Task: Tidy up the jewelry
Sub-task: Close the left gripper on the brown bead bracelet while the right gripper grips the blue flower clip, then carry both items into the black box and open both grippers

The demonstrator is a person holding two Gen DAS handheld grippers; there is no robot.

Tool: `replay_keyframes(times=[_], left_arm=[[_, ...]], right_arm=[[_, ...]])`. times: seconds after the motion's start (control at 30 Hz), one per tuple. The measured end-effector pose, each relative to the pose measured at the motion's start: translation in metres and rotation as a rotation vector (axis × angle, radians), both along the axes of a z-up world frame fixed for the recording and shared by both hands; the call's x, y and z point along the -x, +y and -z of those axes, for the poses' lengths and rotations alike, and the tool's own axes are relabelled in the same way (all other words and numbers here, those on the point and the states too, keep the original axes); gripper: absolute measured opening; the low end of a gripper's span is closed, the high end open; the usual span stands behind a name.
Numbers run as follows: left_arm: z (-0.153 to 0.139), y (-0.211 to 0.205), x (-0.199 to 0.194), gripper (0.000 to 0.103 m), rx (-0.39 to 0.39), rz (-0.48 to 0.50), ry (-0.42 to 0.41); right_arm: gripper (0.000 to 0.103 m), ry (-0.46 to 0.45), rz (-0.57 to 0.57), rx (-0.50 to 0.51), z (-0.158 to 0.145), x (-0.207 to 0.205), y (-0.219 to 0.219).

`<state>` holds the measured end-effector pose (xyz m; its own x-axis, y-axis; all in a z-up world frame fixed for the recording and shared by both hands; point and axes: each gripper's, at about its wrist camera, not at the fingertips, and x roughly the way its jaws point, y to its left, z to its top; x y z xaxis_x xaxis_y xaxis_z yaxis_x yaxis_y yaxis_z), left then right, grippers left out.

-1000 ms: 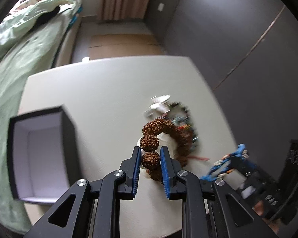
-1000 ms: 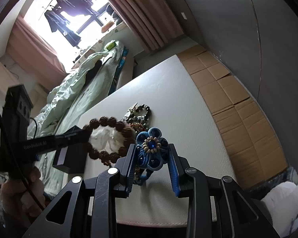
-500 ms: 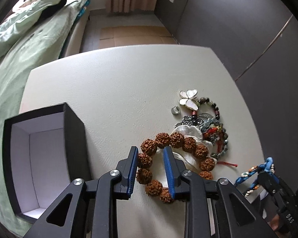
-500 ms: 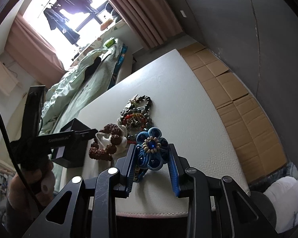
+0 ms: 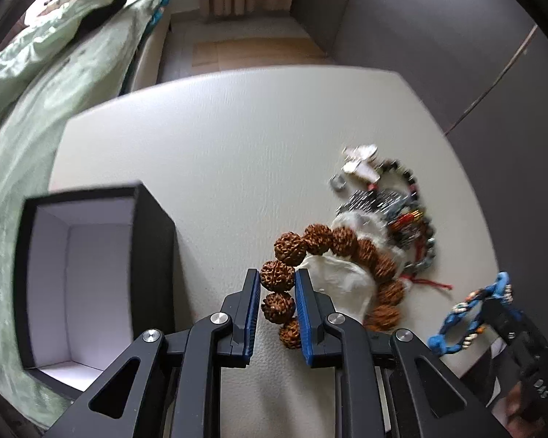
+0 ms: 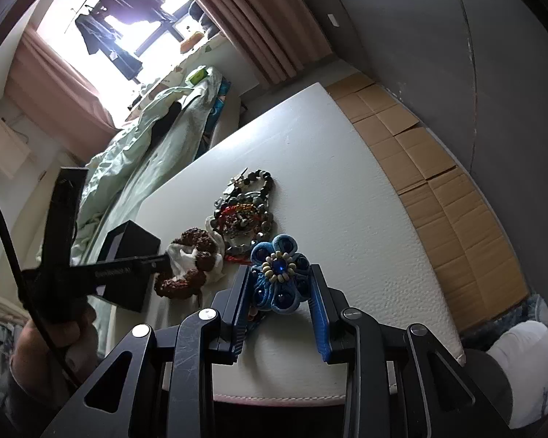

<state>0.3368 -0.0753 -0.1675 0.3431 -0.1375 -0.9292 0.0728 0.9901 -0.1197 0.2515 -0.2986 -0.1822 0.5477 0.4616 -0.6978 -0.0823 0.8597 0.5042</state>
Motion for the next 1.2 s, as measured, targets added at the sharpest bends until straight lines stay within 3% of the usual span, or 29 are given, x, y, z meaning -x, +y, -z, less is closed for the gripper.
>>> replay_keyframes(times=[0.47, 0.83, 1.2], left_arm=[[-0.08, -0.006, 0.028, 0.02, 0.06, 0.067, -0.172], [-0.121, 0.039, 0.043, 0.02, 0.094, 0.022, -0.264], [-0.143, 0.095, 0.061, 0.02, 0.099, -0.056, -0.322]], right_arm=[[0.031, -0.063, -0.042, -0.006, -0.023, 0.007, 0.017], [0.031, -0.108, -0.087, -0.006, -0.049, 0.008, 0.048], [0.031, -0.141, -0.2, -0.028, -0.073, -0.009, 0.113]])
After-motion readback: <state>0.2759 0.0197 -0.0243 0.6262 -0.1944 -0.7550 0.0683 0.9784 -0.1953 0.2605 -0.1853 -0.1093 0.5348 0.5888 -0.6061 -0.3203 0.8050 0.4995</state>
